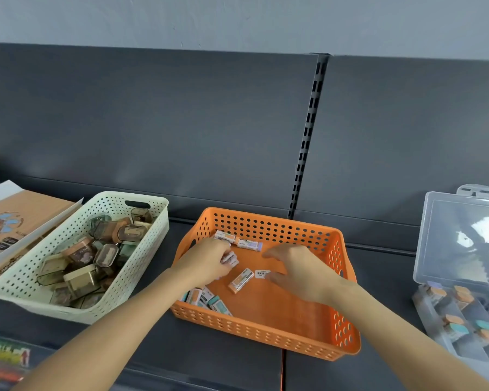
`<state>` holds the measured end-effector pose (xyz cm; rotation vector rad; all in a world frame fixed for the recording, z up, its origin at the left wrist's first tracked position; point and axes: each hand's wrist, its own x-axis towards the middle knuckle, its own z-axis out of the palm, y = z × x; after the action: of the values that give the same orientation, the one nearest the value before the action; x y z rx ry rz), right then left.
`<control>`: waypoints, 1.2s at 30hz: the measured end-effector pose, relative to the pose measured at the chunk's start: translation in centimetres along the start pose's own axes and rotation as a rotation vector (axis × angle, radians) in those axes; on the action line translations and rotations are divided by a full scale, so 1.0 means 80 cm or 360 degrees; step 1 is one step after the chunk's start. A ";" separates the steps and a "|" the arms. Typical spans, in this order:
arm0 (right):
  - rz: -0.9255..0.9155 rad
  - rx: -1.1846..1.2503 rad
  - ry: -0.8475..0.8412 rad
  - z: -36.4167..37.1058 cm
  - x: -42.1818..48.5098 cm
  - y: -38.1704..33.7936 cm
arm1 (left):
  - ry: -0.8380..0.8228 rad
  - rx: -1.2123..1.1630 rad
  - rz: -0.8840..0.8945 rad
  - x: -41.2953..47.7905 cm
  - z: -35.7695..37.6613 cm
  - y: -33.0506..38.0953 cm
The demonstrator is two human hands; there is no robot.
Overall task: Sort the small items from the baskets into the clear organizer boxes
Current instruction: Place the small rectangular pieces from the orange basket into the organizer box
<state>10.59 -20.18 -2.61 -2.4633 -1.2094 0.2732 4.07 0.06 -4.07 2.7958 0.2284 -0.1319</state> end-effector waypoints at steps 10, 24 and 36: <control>-0.0044 -0.0056 -0.0548 0.035 0.043 -0.046 | 0.0638 -0.0364 -0.0024 -0.042 -0.031 -0.014; -0.0026 -0.0260 -0.0573 0.050 0.081 -0.010 | 0.0748 -0.0613 -0.0030 -0.053 -0.026 -0.015; -0.0449 -0.0434 -0.0499 0.050 0.068 -0.018 | 0.0738 -0.0586 -0.0042 -0.047 -0.022 -0.019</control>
<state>11.51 -14.06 -5.68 -2.4920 -1.8133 0.4536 0.24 1.50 -2.43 2.4166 0.3574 0.5059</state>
